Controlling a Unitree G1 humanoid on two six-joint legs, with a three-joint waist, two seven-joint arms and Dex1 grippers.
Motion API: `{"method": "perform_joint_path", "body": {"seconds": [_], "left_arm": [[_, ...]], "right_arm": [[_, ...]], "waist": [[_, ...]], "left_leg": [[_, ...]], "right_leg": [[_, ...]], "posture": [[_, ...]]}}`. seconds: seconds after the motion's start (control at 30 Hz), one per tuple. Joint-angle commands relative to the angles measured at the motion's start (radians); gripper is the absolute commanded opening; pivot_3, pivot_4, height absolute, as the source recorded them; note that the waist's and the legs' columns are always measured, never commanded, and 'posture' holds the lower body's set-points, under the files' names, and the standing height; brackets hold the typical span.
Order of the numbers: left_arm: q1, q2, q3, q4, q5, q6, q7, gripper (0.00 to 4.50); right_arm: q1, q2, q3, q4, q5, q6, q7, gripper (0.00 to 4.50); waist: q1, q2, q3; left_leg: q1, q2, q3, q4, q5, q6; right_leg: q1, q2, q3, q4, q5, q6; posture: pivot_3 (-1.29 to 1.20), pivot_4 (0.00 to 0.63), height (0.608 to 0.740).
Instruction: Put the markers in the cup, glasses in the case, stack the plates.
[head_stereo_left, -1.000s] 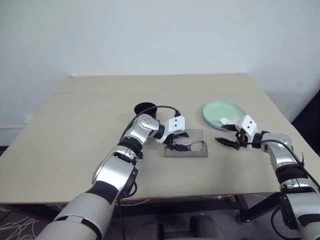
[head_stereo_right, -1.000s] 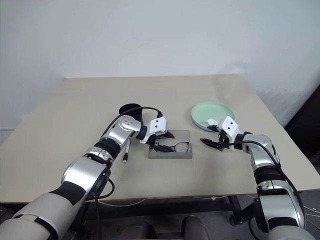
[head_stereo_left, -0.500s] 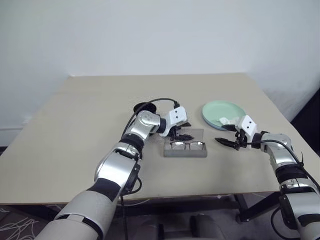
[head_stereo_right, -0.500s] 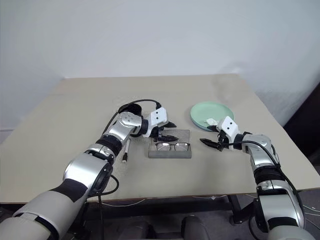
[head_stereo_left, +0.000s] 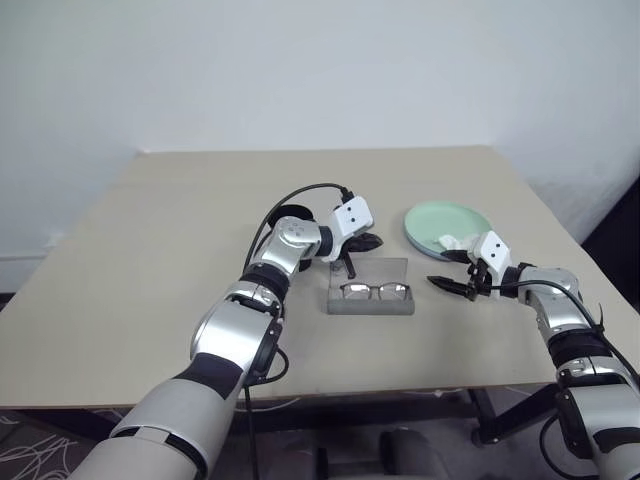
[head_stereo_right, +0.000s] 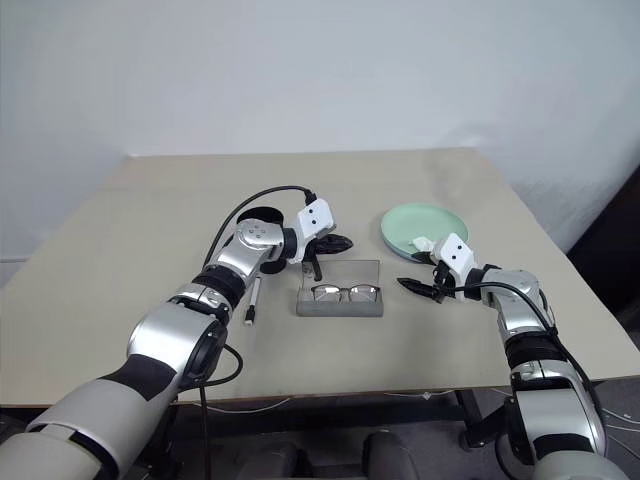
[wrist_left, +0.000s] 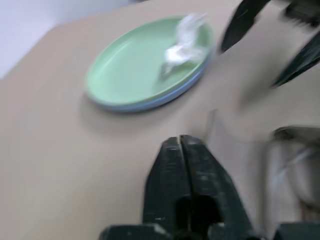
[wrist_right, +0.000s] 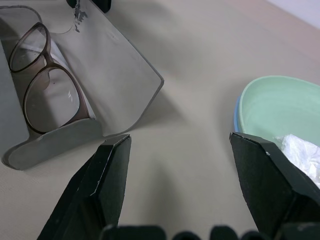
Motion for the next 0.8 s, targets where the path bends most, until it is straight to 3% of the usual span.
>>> {"method": "perform_joint_path", "body": {"seconds": [0.03,0.3,0.8], "left_arm": [[-0.040,0.007,-0.033,0.004,0.050,0.009,0.069,0.04],[-0.025,0.009,-0.106,0.033,0.141,0.049,0.136,0.04],[-0.018,0.008,0.000,0.009,0.009,0.198,-0.140,0.04]], "right_arm": [[-0.038,-0.005,-0.011,-0.017,0.002,-0.018,-0.008,3.41],[-0.033,-0.004,-0.013,-0.026,0.006,-0.016,-0.008,3.41],[-0.001,-0.014,-0.046,-0.122,0.094,0.082,0.109,3.41]], "waist": [[0.000,0.000,0.000],[0.000,0.000,0.000],[0.000,0.000,0.000]], "left_leg": [[0.000,0.000,0.000,0.000,0.000,0.000],[0.000,0.000,0.000,0.000,0.000,0.000],[0.000,0.000,0.000,0.000,0.000,0.000]], "right_leg": [[0.000,0.000,0.000,0.000,0.000,0.000],[0.000,0.000,0.000,0.000,0.000,0.000],[0.000,0.000,0.000,0.000,0.000,0.000]], "posture": [[0.00,0.000,0.733],[0.00,0.000,0.733],[0.00,0.000,0.733]]}}
